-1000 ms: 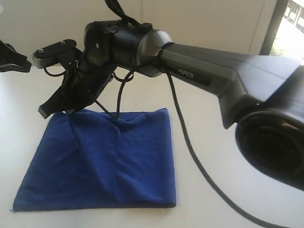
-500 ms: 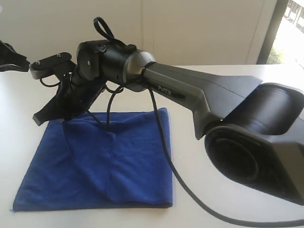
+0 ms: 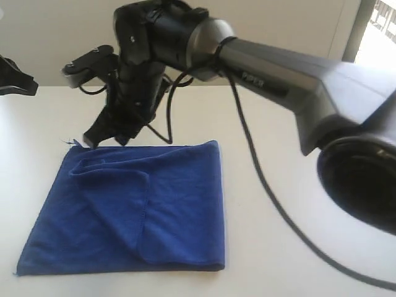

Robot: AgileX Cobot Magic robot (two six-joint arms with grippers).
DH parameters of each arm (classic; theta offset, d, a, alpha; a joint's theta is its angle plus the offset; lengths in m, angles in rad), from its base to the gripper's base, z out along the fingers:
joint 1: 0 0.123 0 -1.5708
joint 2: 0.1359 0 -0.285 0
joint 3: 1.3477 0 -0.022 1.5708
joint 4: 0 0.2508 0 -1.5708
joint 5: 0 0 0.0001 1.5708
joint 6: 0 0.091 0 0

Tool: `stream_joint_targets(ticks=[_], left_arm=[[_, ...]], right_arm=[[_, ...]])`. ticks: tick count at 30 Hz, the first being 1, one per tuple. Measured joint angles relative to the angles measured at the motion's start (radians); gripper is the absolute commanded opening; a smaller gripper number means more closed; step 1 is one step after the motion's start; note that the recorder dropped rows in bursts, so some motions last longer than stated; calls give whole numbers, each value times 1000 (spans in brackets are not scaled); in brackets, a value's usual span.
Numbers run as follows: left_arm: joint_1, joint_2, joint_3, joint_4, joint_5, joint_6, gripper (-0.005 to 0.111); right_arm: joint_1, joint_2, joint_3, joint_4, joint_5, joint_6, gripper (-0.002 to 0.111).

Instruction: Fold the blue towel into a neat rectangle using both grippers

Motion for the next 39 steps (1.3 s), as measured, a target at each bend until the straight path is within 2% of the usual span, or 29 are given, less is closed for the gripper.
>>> stream_joint_targets(ticks=[1,8,20,28,32,39], left_arm=[[0,0,0,2,6,0,0],[0,0,0,2,14,0,0],[0,0,0,2,16,0,0],[0,0,0,2,16,0,0],[0,0,0,2,18,0,0],[0,0,0,2,18,0,0]], right_arm=[[-14,-14,27,-11,13,0,0],[-134,-18,294,16,-33,-26,0],[-139,-14,472,53,-180,-35,0],[-154,-61,578,-41,-195,-26,0],[-202,-101,649,-73,-189,-39,0],[-356,-158,759,-92,-168,-183,0]])
